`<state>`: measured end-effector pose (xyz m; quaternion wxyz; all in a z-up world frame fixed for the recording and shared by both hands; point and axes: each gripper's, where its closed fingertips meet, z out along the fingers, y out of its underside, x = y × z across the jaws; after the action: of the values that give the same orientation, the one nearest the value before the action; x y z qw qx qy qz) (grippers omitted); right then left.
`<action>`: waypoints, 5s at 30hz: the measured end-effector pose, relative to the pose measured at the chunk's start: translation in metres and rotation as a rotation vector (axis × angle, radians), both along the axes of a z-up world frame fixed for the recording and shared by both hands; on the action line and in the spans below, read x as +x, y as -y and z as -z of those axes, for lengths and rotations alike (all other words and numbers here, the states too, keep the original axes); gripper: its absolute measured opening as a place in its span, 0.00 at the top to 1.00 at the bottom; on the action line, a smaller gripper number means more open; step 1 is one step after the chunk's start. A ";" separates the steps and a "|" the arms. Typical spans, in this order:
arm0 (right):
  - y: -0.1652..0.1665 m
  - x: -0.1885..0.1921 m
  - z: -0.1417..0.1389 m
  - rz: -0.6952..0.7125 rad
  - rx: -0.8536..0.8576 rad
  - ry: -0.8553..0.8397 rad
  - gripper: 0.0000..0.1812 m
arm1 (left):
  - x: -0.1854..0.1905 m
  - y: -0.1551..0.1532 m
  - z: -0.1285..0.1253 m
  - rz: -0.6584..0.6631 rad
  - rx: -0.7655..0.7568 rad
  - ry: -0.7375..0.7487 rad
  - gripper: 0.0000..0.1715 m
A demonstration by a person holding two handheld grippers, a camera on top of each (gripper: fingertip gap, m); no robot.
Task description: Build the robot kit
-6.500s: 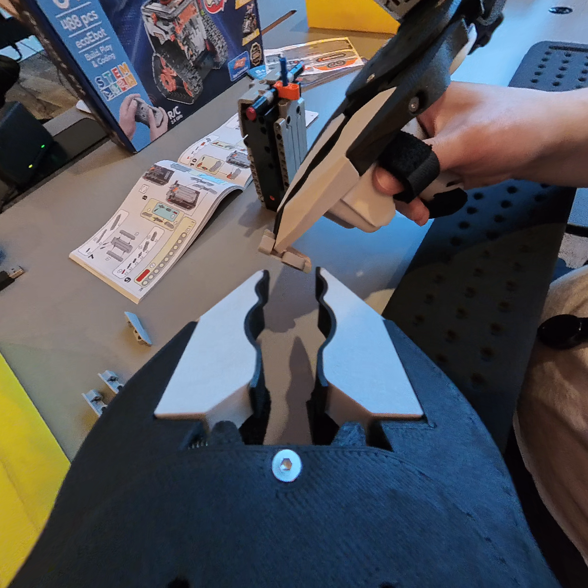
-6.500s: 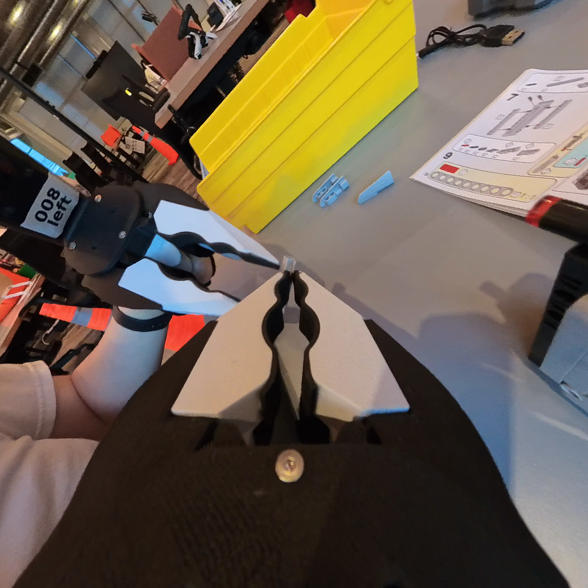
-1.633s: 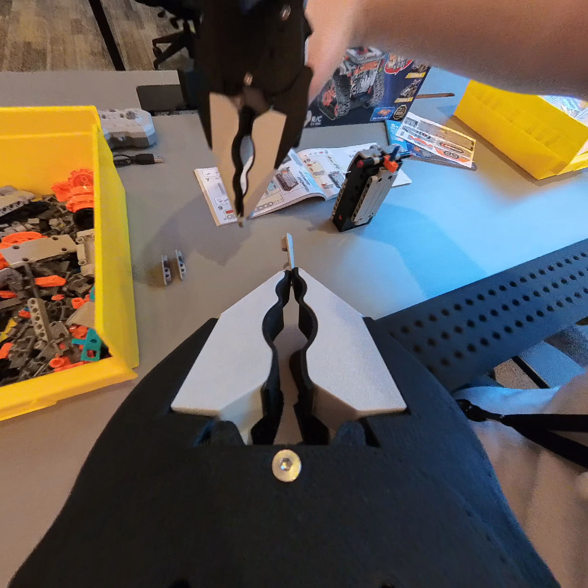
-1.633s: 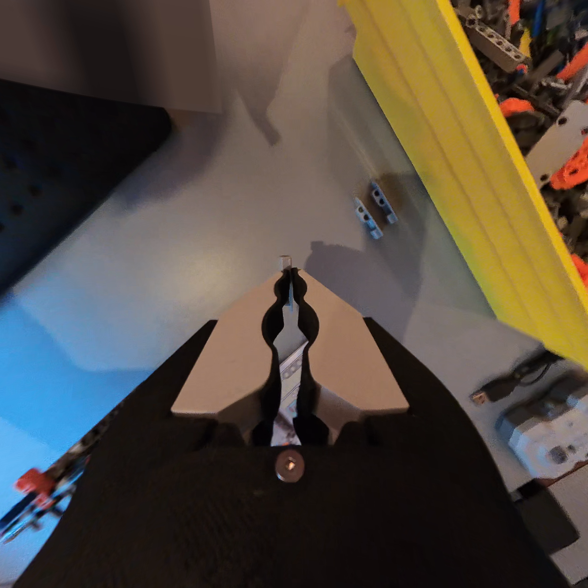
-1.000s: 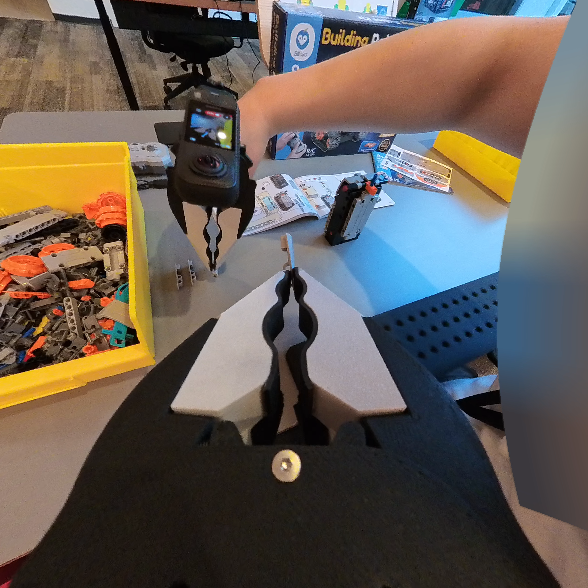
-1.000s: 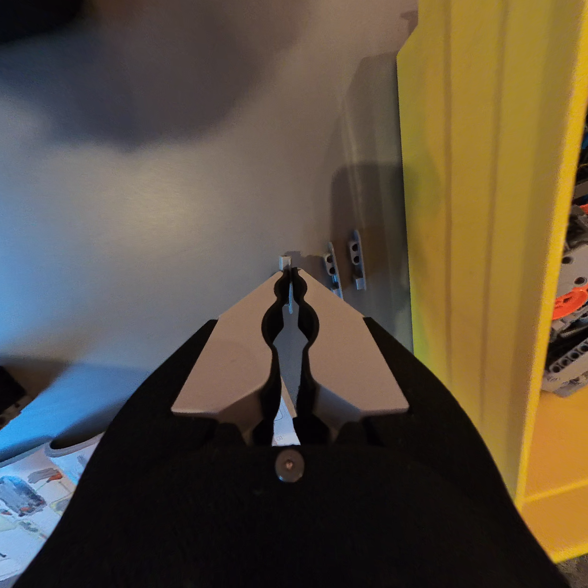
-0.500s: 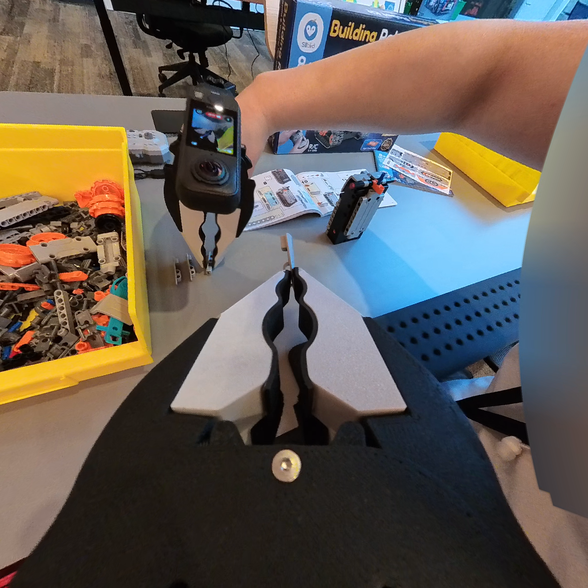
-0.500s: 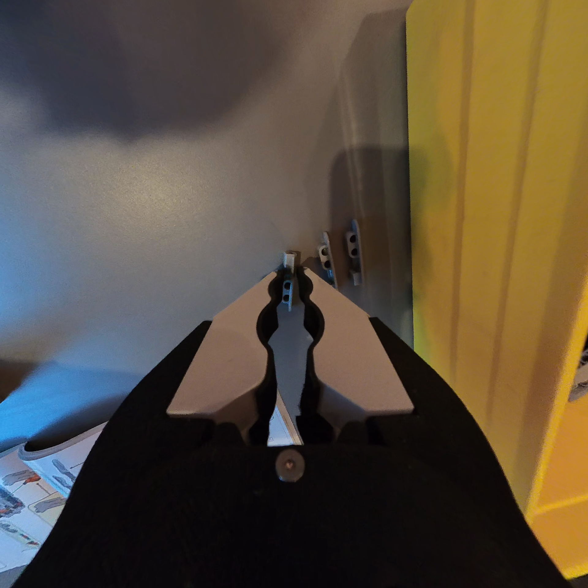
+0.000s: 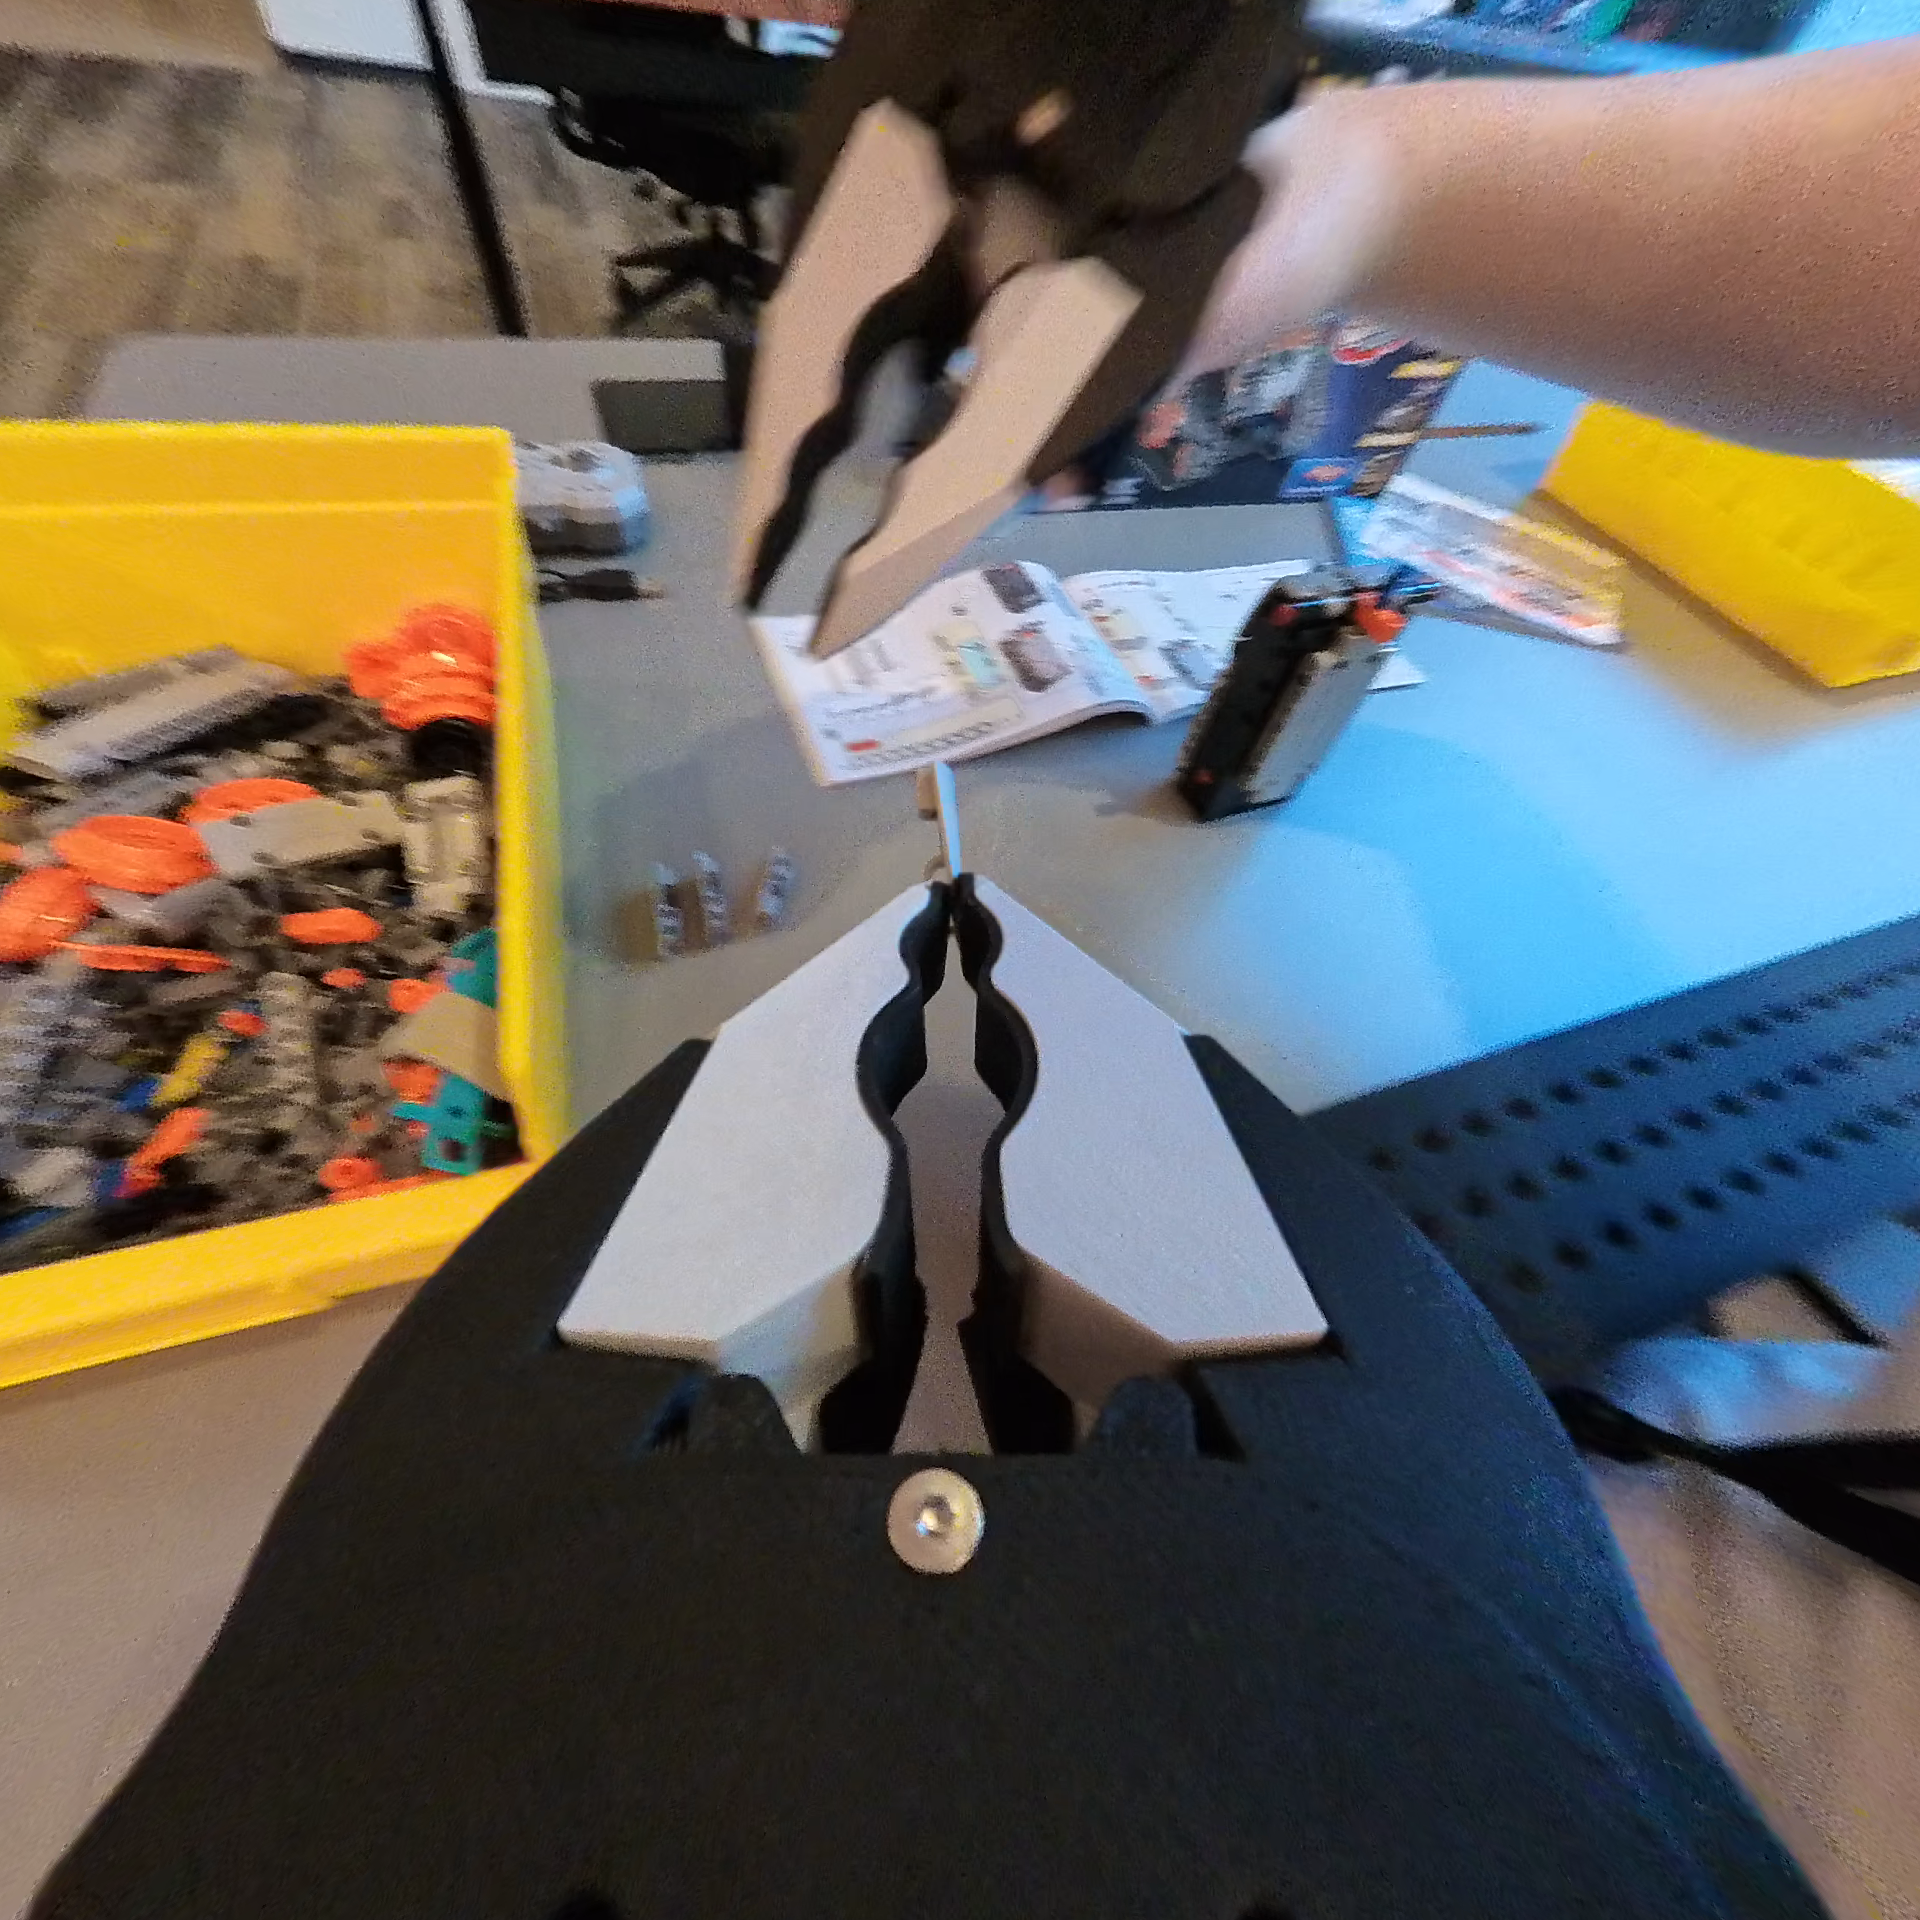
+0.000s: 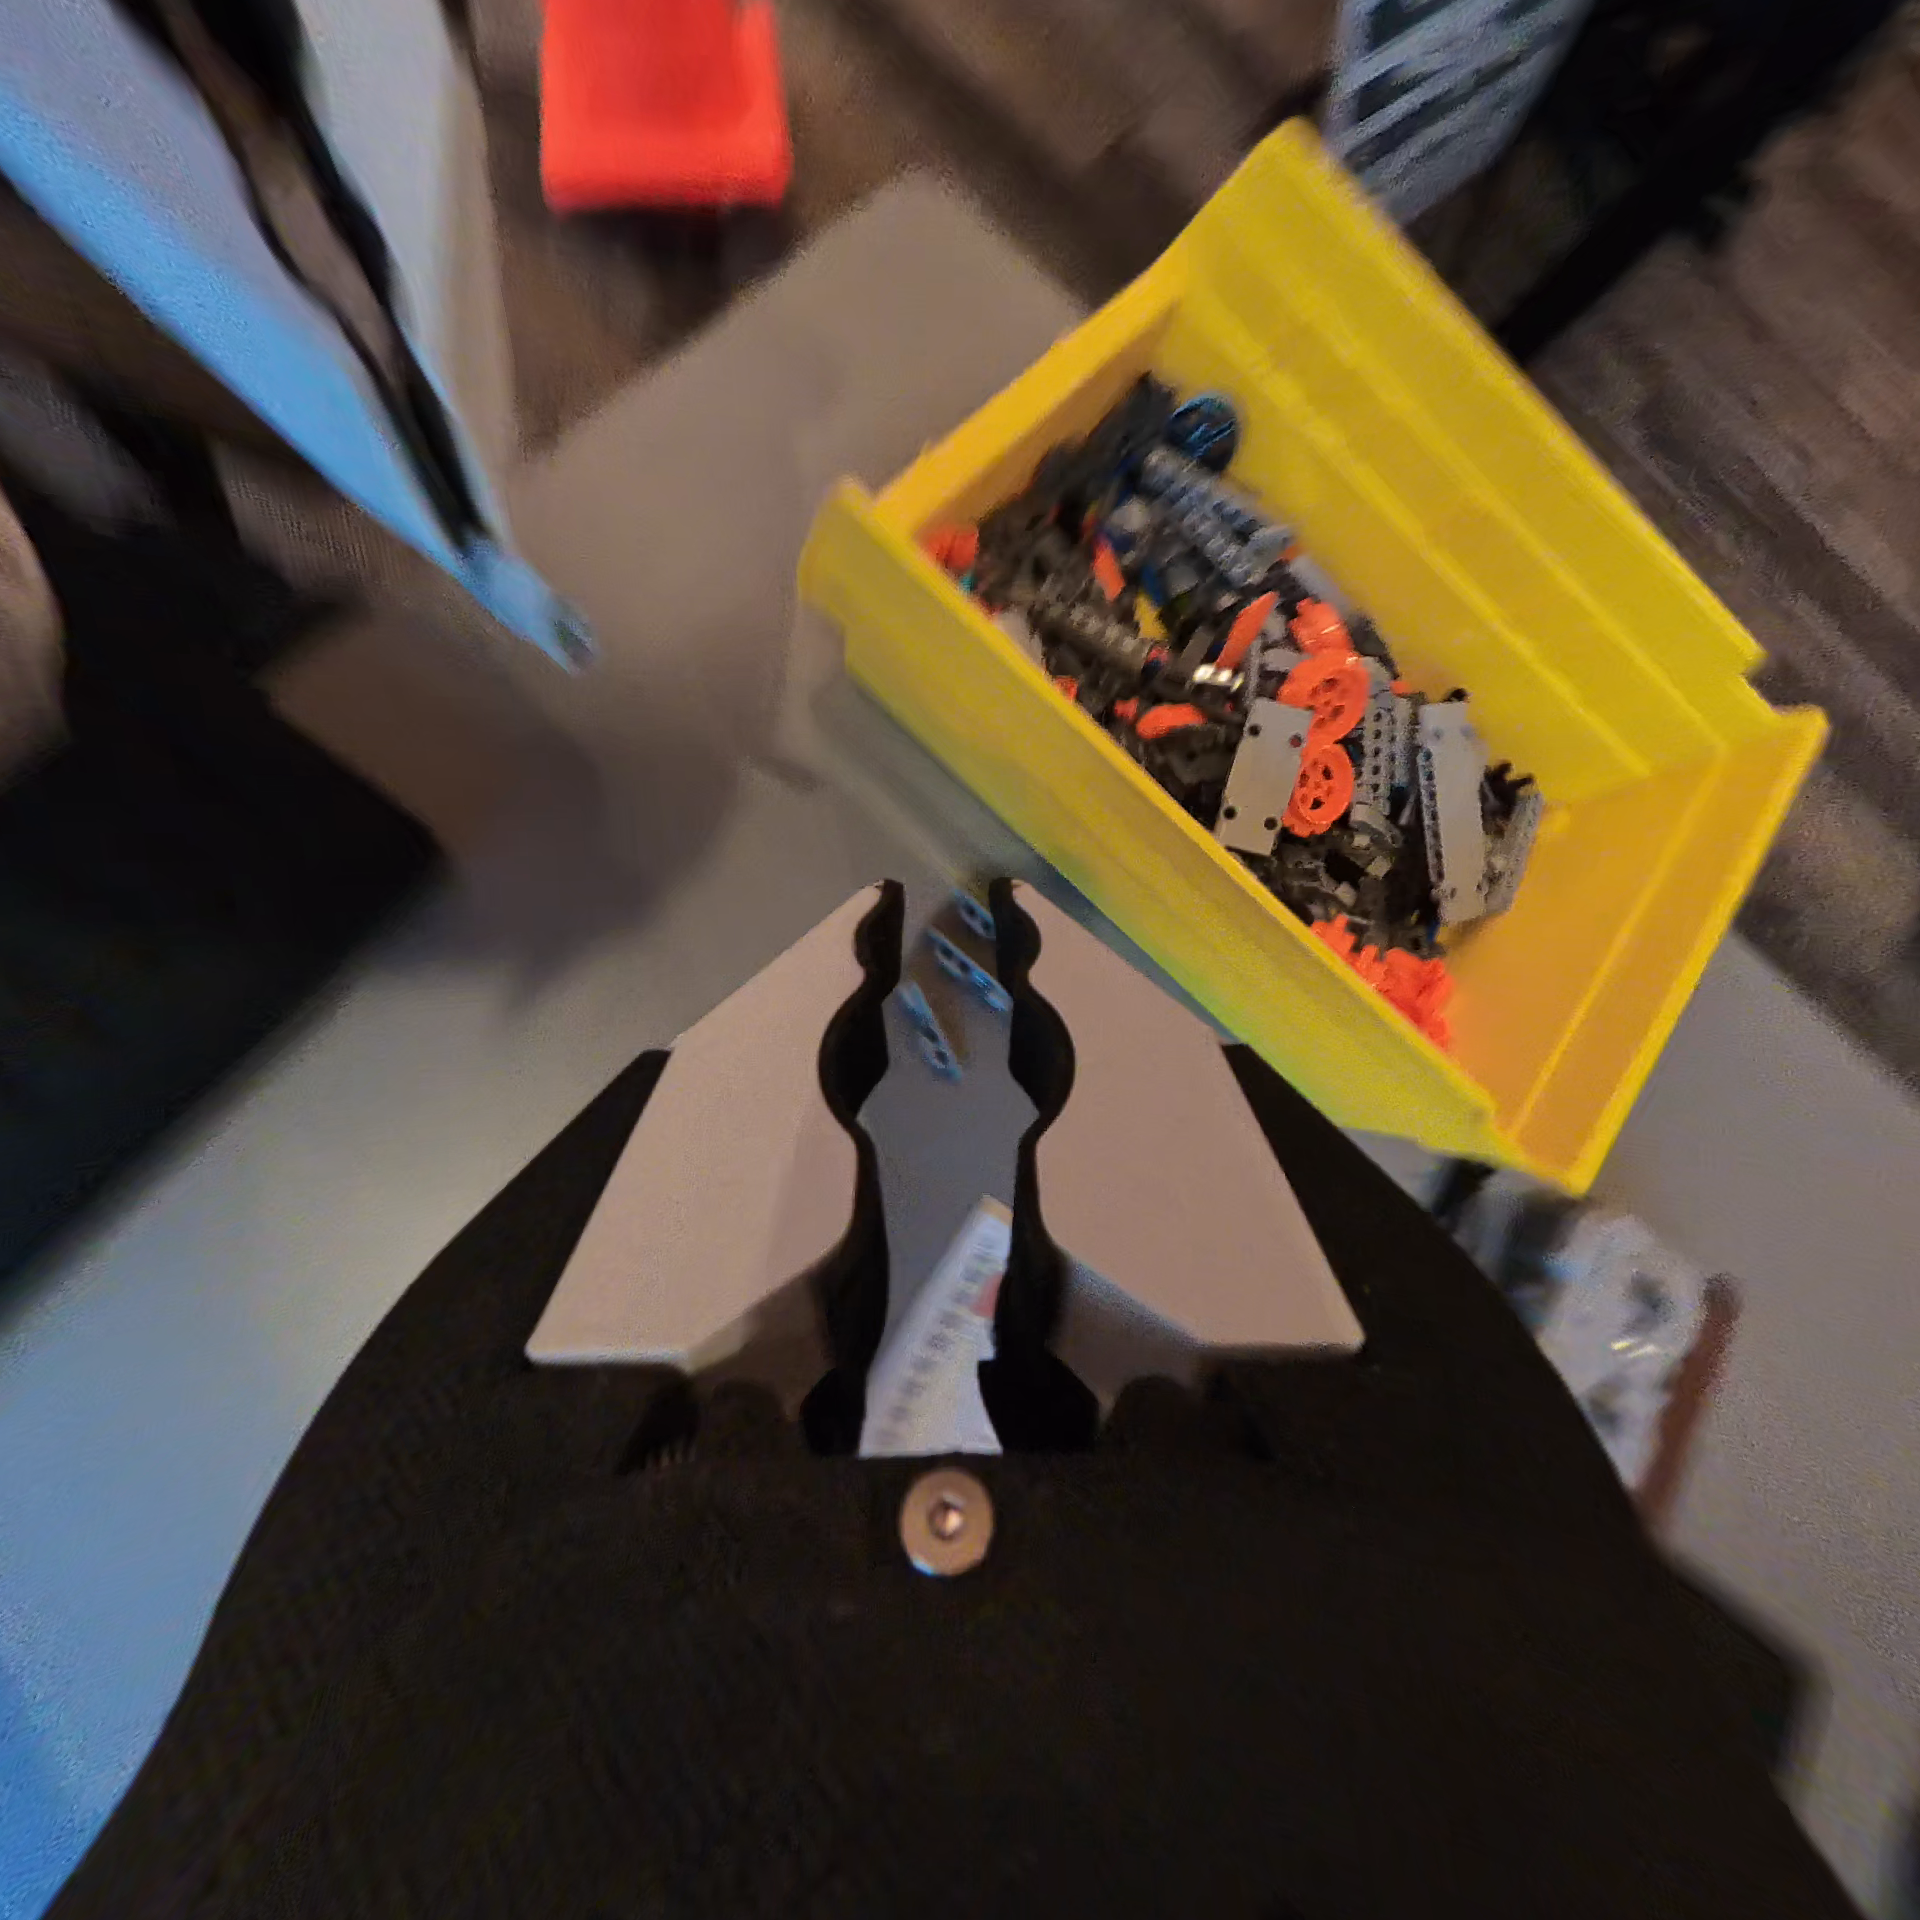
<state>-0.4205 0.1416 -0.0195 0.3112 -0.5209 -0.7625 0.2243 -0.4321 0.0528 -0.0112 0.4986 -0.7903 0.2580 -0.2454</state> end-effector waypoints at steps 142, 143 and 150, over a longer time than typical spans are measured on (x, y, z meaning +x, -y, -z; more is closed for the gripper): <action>0.088 0.239 -0.090 0.987 0.147 -1.119 1.00 | -0.129 -0.086 -0.032 -0.163 0.164 -0.148 0.64; 0.086 0.232 -0.089 0.993 0.136 -1.121 1.00 | -0.131 -0.090 -0.031 -0.156 0.164 -0.151 0.66; 0.099 0.123 -0.052 0.851 -0.142 -1.160 1.00 | -0.128 -0.119 -0.022 -0.088 0.107 -0.102 0.74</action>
<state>-0.2976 0.0428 0.0328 0.6915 -0.5890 -0.1892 0.3730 -0.5597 0.1716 0.0105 0.5367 -0.7845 0.2609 -0.1686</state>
